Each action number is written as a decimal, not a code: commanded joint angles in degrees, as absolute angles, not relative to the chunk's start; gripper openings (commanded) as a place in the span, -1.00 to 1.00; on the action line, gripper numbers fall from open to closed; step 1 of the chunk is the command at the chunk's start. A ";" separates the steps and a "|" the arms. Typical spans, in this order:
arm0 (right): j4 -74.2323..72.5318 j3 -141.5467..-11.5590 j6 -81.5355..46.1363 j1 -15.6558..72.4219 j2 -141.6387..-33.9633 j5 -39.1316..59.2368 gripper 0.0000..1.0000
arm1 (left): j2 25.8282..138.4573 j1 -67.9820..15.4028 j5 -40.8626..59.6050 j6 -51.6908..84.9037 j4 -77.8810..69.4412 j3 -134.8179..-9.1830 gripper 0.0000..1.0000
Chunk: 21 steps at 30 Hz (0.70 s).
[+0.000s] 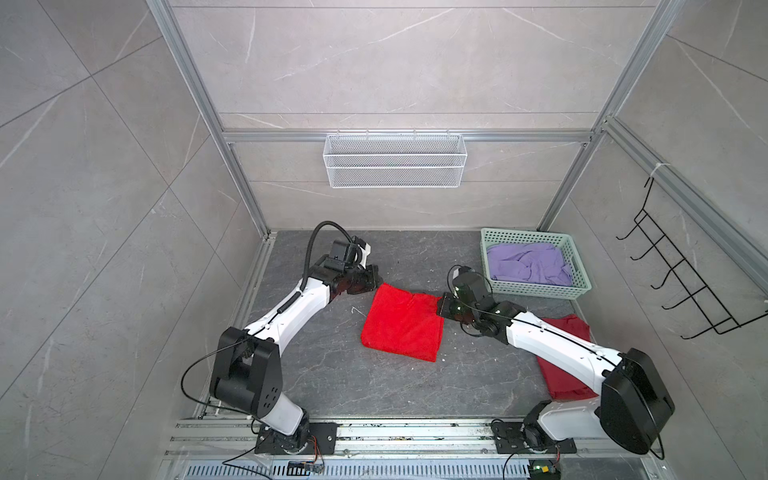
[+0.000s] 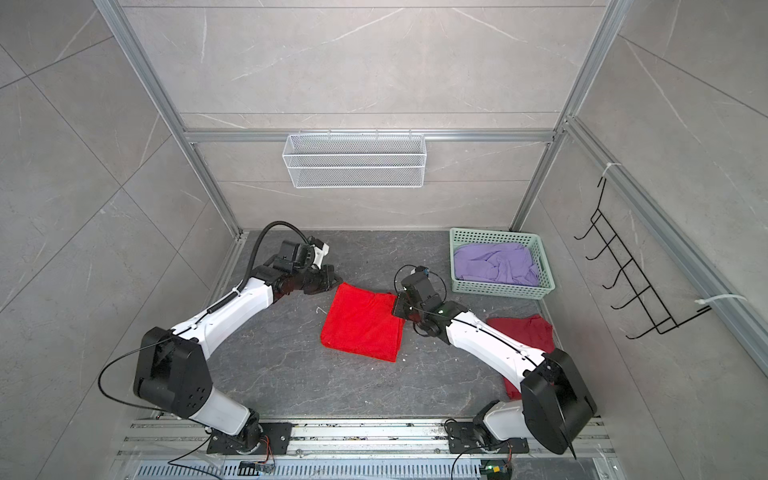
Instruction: Fold and stack the t-shirts
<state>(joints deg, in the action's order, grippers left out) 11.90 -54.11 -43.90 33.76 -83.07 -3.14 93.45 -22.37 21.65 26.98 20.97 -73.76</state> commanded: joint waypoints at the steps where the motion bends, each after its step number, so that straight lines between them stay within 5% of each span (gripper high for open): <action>1: 9.01 -57.32 -42.63 31.14 -91.27 -2.40 -0.93 | 101.37 -20.78 23.86 25.47 19.90 -78.63 -1.00; 10: 5.57 -62.18 -44.96 26.12 -106.05 -1.51 -0.93 | 117.86 -18.90 25.50 27.42 17.80 -87.01 -1.00; 21: 5.76 -64.05 -41.52 25.23 -106.51 -3.04 -0.59 | 115.12 -16.57 23.48 28.99 15.71 -82.97 -0.96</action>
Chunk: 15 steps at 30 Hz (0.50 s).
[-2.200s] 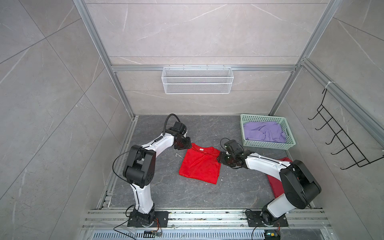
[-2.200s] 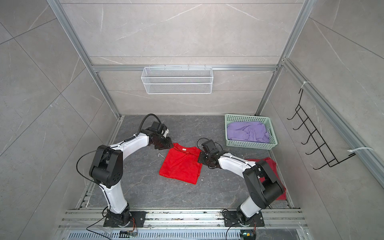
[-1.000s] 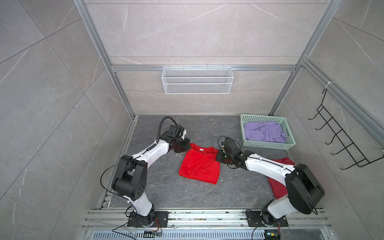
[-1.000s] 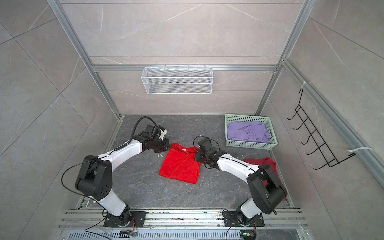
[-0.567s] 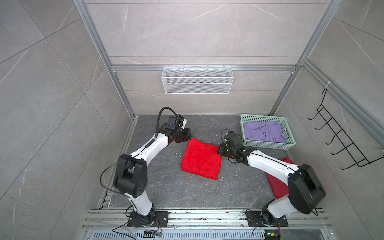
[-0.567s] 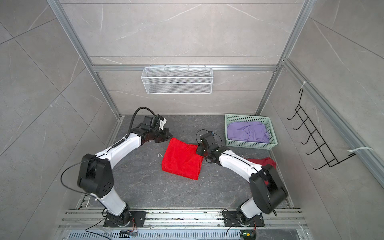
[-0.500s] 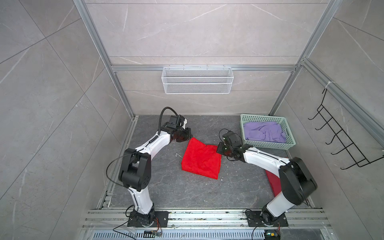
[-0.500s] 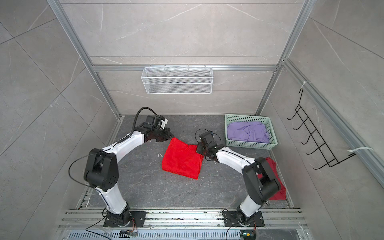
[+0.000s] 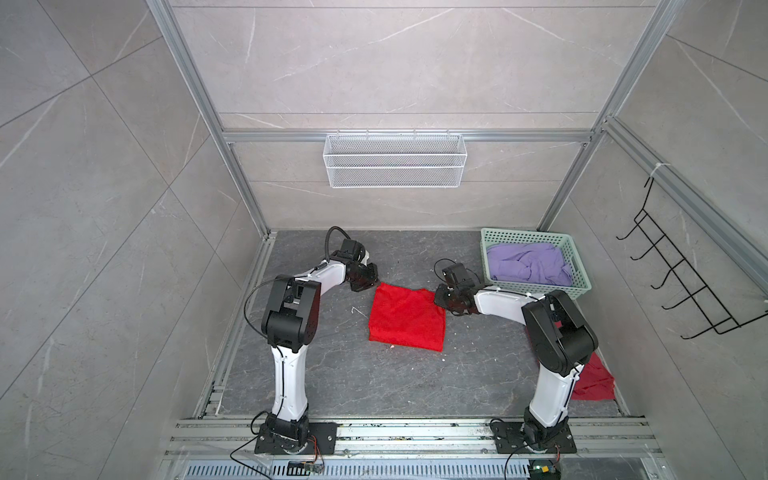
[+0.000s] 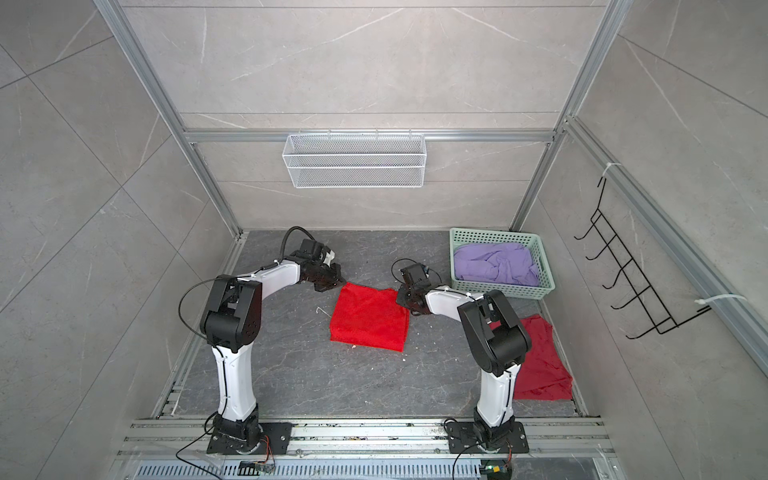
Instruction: Fold and stack the t-shirts
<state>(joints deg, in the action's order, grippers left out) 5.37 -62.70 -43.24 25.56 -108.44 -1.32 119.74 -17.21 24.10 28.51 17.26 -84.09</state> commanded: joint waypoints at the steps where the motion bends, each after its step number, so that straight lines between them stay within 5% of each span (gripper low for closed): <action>1: 6.49 -64.34 -41.20 25.22 -105.53 -3.44 -0.48 | 114.07 -16.45 23.06 28.92 15.82 -82.47 -0.90; 3: 8.31 -64.20 -40.79 25.22 -102.72 -4.04 -0.15 | 111.20 -16.44 22.17 28.53 16.19 -81.03 -0.72; 5: 9.14 -63.46 -40.28 25.29 -99.59 -3.51 -0.04 | 107.36 -16.43 21.44 28.41 16.39 -79.14 -0.57; 9: 11.72 -61.74 -41.23 27.11 -93.94 -1.68 0.01 | 99.82 -17.45 20.40 29.15 18.47 -74.68 -0.23; 15: 12.27 -58.56 -46.65 34.85 -90.71 -0.88 0.04 | 88.22 -22.84 21.97 35.41 16.86 -63.12 -0.04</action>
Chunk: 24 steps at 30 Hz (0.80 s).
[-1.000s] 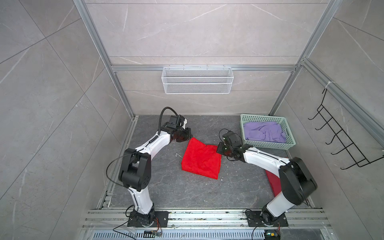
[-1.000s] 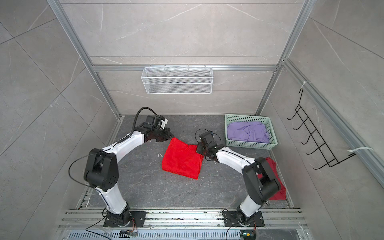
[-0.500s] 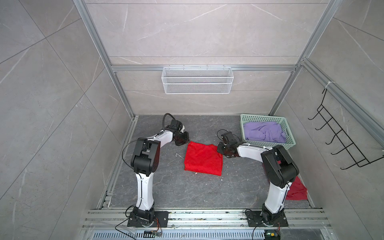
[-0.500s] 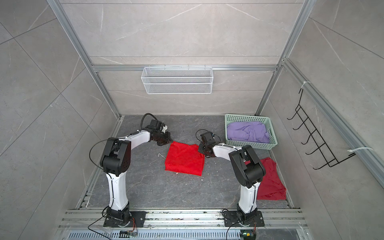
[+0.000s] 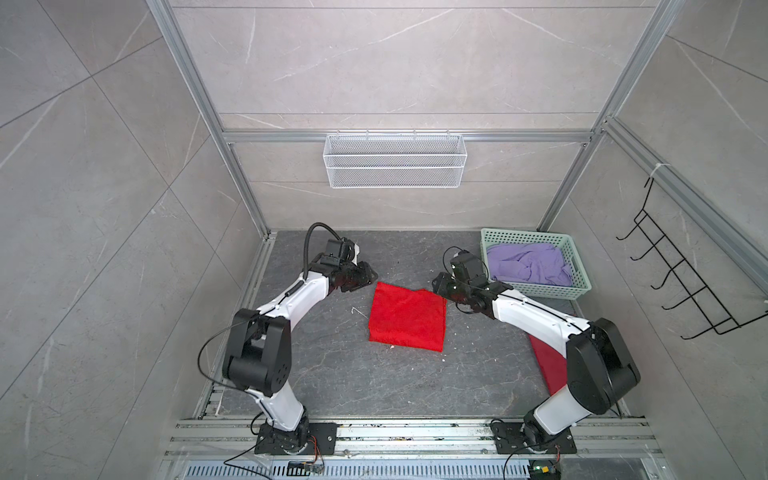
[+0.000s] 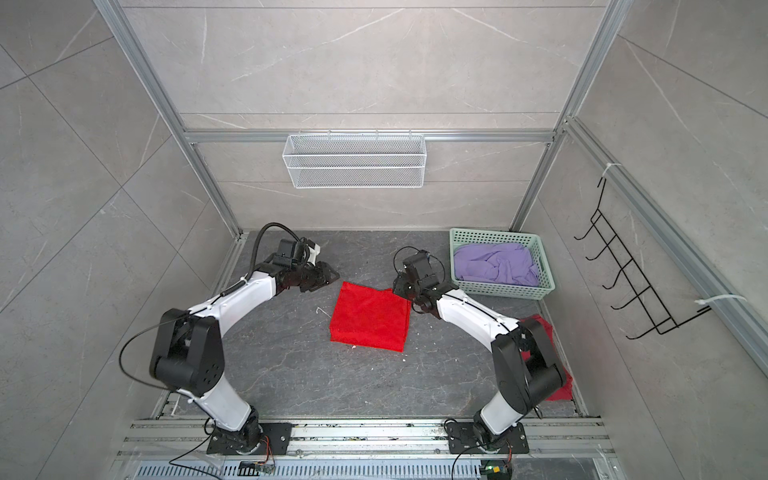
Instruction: Fold and stack the t-shirts
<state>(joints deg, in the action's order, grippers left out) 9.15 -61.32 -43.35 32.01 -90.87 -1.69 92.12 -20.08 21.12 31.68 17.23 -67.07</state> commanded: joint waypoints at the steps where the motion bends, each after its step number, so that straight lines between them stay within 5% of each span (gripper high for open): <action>1: 11.69 -57.71 -48.16 35.92 -90.66 -0.52 0.04 | 86.88 -23.90 22.15 36.76 16.08 -61.38 -0.01; 9: 8.17 -48.35 -54.70 41.37 -87.65 0.79 0.04 | 82.04 -29.12 23.86 46.58 6.22 -47.16 0.03; 24: 9.17 -38.34 -56.50 44.16 -90.25 -5.95 0.05 | 91.12 -29.05 20.33 53.14 -1.52 -34.13 0.00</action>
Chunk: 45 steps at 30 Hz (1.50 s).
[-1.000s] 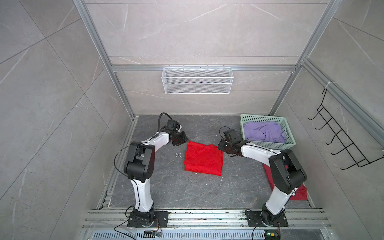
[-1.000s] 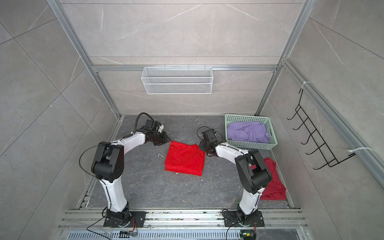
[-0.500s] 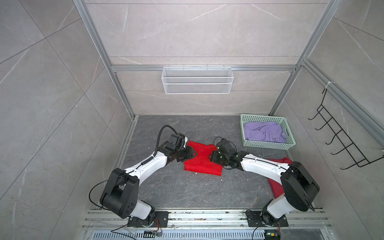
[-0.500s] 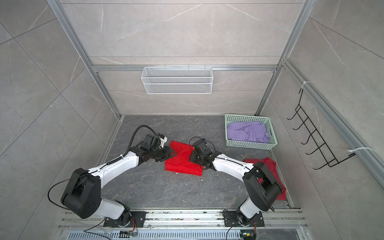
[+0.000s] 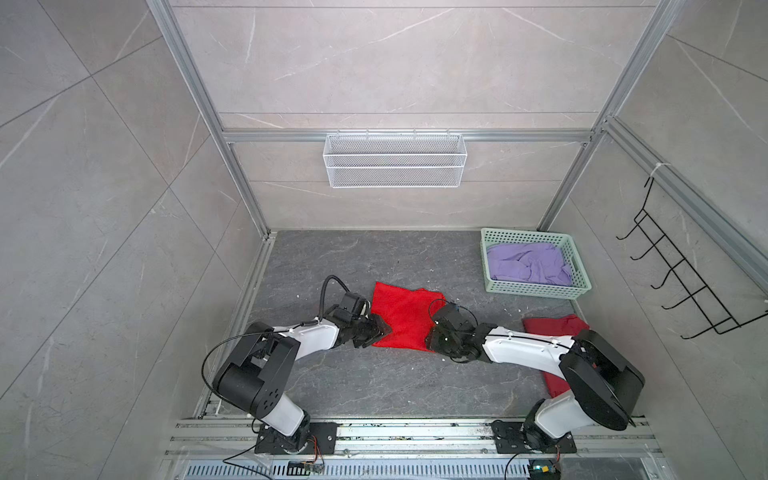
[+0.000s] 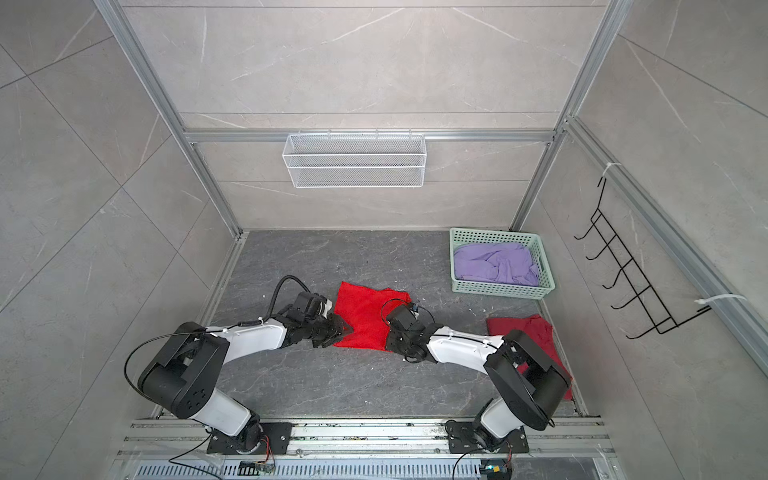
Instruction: Fold and stack the t-shirts
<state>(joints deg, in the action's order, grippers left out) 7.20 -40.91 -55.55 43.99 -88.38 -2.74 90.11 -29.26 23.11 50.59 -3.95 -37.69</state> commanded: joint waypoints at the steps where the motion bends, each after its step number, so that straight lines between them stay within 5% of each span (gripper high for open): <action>1: 9.21 -38.05 -56.75 44.19 -90.51 -6.27 0.05 | 90.85 -29.08 19.84 53.40 -1.21 -33.34 0.00; 12: 12.60 -41.66 -54.17 44.19 -85.63 -7.42 0.07 | 77.65 -29.09 18.80 47.65 8.96 -37.05 0.04; 17: 15.64 -46.95 -48.98 44.27 -83.10 -9.18 0.17 | 70.77 -28.55 14.36 42.77 22.14 -42.97 0.40; 25: 16.13 -51.47 -49.46 45.02 -85.41 -7.57 0.32 | 71.68 -27.85 16.71 46.01 27.49 -40.47 0.44; 36: 2.41 -38.80 -70.61 47.49 -80.97 -3.04 0.45 | 81.42 -27.61 17.76 47.24 14.07 -35.61 0.40; 40: -3.65 -35.35 -76.96 50.92 -81.43 -3.87 0.50 | 85.21 -27.55 17.57 47.29 9.95 -35.84 0.16; 45: -15.01 -30.84 -85.88 56.24 -84.04 -7.72 0.55 | 87.12 -27.68 18.36 47.76 7.60 -36.61 -0.68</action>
<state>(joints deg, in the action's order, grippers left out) -5.89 -33.19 -78.11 54.17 -82.56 -4.34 85.54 -27.66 18.57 47.59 8.16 -36.53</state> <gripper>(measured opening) 0.770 0.212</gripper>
